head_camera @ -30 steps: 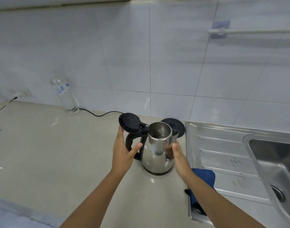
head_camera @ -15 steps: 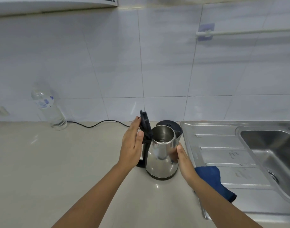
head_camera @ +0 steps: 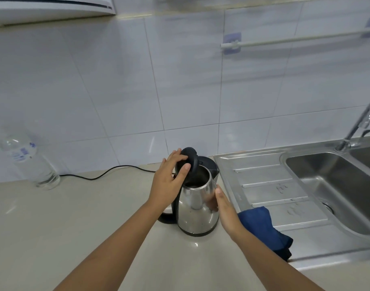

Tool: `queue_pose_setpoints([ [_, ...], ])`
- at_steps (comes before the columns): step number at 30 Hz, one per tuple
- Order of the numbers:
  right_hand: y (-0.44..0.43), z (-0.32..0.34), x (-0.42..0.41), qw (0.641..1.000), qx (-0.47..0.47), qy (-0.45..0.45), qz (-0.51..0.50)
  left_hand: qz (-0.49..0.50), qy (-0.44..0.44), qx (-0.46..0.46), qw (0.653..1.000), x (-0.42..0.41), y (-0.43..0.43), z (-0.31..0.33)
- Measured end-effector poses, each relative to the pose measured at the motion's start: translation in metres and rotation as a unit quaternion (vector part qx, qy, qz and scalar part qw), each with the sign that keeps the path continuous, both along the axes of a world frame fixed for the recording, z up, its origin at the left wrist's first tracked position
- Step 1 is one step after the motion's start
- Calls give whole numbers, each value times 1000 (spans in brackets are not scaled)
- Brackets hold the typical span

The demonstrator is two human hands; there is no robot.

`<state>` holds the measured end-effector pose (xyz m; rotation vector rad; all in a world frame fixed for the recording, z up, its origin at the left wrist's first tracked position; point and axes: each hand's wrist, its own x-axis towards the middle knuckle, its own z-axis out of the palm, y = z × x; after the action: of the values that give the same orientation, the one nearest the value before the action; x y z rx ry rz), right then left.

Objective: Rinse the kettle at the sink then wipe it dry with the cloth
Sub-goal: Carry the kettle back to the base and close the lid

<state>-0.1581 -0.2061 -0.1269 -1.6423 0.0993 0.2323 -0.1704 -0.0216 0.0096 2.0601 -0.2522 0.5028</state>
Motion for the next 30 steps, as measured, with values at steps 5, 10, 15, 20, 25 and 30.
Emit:
queue_pose_setpoints([
  [5,3,6,-2,1000,11,-4,-4,-41,24,5,999,20,-3,7],
  [10,5,10,-6,1000,14,-11,-11,-67,34,18,997,28,-6,6],
  [15,6,17,-11,999,32,-13,-12,-75,60,20,995,31,-7,2],
  [20,8,27,-15,999,24,-10,-21,-86,81,62,991,36,-6,-2],
  [25,8,33,-20,999,27,-14,-21,-94,101,97,986,43,-5,-6],
  [30,10,30,-20,999,25,-13,-29,-88,99,103,986,45,-6,-9],
])
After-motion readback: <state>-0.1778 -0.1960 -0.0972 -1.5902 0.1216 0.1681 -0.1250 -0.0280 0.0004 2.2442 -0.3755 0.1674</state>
